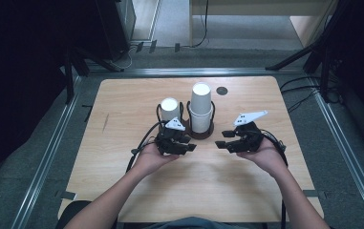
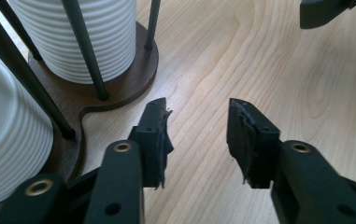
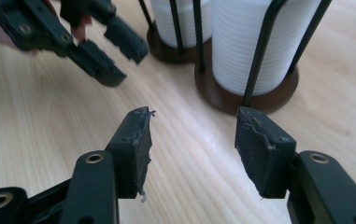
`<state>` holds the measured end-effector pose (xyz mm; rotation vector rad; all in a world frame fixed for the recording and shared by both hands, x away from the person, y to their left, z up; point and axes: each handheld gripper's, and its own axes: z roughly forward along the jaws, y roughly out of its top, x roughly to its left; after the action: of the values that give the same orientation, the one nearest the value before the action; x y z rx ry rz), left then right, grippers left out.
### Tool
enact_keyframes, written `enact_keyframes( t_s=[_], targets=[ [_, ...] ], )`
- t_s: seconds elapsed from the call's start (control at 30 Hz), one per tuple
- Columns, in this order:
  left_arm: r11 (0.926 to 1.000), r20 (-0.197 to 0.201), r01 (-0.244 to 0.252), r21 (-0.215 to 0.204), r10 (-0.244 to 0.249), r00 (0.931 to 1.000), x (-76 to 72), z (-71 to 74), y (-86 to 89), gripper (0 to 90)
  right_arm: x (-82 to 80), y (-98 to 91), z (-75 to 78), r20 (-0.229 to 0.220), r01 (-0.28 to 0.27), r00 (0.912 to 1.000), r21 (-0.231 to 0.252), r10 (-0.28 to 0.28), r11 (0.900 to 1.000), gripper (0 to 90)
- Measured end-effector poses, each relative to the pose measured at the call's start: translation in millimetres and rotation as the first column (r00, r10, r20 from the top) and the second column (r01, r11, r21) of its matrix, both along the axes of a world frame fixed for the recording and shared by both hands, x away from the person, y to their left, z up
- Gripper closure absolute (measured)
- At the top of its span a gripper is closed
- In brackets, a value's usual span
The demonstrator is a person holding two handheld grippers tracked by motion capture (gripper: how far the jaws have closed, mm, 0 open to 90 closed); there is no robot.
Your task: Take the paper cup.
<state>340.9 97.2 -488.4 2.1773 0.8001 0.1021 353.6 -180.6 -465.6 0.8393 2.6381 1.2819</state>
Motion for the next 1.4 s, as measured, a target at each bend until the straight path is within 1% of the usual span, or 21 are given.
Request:
enact_keyframes(
  t_s=[0.03,0.07,0.1,0.23,0.3,0.37,0.47,0.63,0.7,0.77,0.8,0.83,0.87,0.93,0.97,1.03,1.1,1.23,1.3,1.33,1.4],
  targets=[
    [1.0000,-0.001,-0.005,-0.001,0.005,1.0000,0.7,1.2,-0.3,62.4,0.6,0.0,1.8,0.010,0.004,0.9999,0.012,-0.004,0.9999,45.8],
    [1.0000,-0.002,-0.006,-0.003,0.006,1.0000,1.2,2.0,-0.5,65.0,1.6,0.1,4.6,0.007,0.007,0.9999,0.019,-0.007,0.9998,44.8],
    [0.9999,0.000,-0.009,-0.005,0.009,1.0000,1.6,3.3,-0.9,65.0,1.6,0.1,4.6,0.007,0.007,0.9999,0.019,-0.007,0.9998,44.8],
    [0.9998,0.007,-0.014,-0.010,0.015,0.9999,2.7,8.1,-4.3,68.0,4.1,-1.3,11.2,0.003,0.013,0.9999,0.014,-0.013,0.9998,43.3],
    [0.9999,0.011,-0.007,-0.015,0.007,0.9999,3.2,9.9,-6.3,68.4,5.3,-3.5,15.3,0.006,0.014,0.9999,0.011,-0.014,0.9998,41.5],
    [1.0000,0.021,-0.004,-0.001,0.004,0.9998,4.3,12.0,-10.4,69.6,7.3,-6.1,19.8,0.001,0.011,0.9999,0.005,-0.011,0.9999,39.5],
    [0.9999,0.017,-0.006,-0.012,0.006,0.9998,6.6,13.2,-11.8,70.4,10.1,-8.3,23.2,-0.016,0.007,0.9998,-0.002,-0.007,1.0000,39.1],
    [0.9999,0.016,-0.010,-0.010,0.011,0.9998,12.4,14.7,-12.9,72.0,19.0,-9.3,29.5,-0.006,0.006,1.0000,-0.019,-0.006,0.9998,39.1],
    [0.9993,0.019,-0.023,-0.030,0.024,0.9995,16.2,16.1,-12.6,73.3,22.5,-9.4,33.6,0.001,0.010,0.9999,-0.019,-0.010,0.9998,38.8],
    [0.9986,0.003,-0.031,-0.042,0.031,0.9995,20.5,17.5,-12.5,74.2,24.2,-9.3,35.7,0.003,0.010,0.9999,-0.017,-0.010,0.9998,38.6],
    [0.9986,-0.002,-0.034,-0.040,0.034,0.9994,22.5,18.2,-13.2,74.7,26.0,-9.0,37.8,0.008,0.008,0.9999,-0.015,-0.008,0.9998,38.1],
    [0.9988,0.004,-0.037,-0.031,0.037,0.9993,25.3,20.1,-14.3,76.4,29.8,-8.1,42.2,0.009,0.005,0.9999,-0.012,-0.005,0.9999,37.6],
    [0.9988,0.004,-0.037,-0.031,0.037,0.9993,25.3,20.1,-14.3,76.9,29.8,-8.1,42.2,0.009,0.005,0.9999,-0.012,-0.005,0.9999,37.6],
    [0.9978,0.005,-0.048,-0.045,0.049,0.9988,29.8,22.9,-13.5,78.7,35.8,-5.2,49.9,0.015,0.001,0.9999,-0.018,0.000,0.9998,37.3],
    [0.9978,0.005,-0.048,-0.045,0.049,0.9988,29.8,22.9,-13.5,79.5,35.8,-5.2,49.9,0.015,0.001,0.9999,-0.018,0.000,0.9998,37.3],
    [0.9965,-0.004,-0.059,-0.059,0.059,0.9983,32.4,24.3,-12.9,80.1,39.6,-2.5,56.2,0.027,-0.002,0.9996,-0.018,0.002,0.9998,37.3],
    [0.9954,-0.003,-0.075,-0.059,0.075,0.9972,34.9,26.0,-13.6,80.4,44.4,1.8,62.3,0.032,-0.006,0.9995,-0.022,0.007,0.9997,37.1],
    [0.9942,-0.006,-0.090,-0.058,0.090,0.9959,37.6,27.5,-15.3,84.4,49.8,5.6,68.0,0.036,-0.013,0.9992,-0.023,0.014,0.9997,36.7],
    [0.9927,0.003,-0.107,-0.056,0.107,0.9942,40.9,29.1,-16.8,86.7,53.7,8.9,74.3,0.048,-0.010,0.9988,-0.025,0.012,0.9996,36.6],
    [0.9922,-0.003,-0.110,-0.059,0.110,0.9939,42.1,29.4,-17.2,87.1,54.8,9.9,76.4,0.051,-0.007,0.9987,-0.020,0.008,0.9998,36.5],
    [0.9925,0.001,-0.109,-0.055,0.109,0.9940,43.2,29.5,-18.3,87.8,56.0,11.3,77.9,0.051,-0.008,0.9986,-0.018,0.009,0.9998,36.5]
  ],
)
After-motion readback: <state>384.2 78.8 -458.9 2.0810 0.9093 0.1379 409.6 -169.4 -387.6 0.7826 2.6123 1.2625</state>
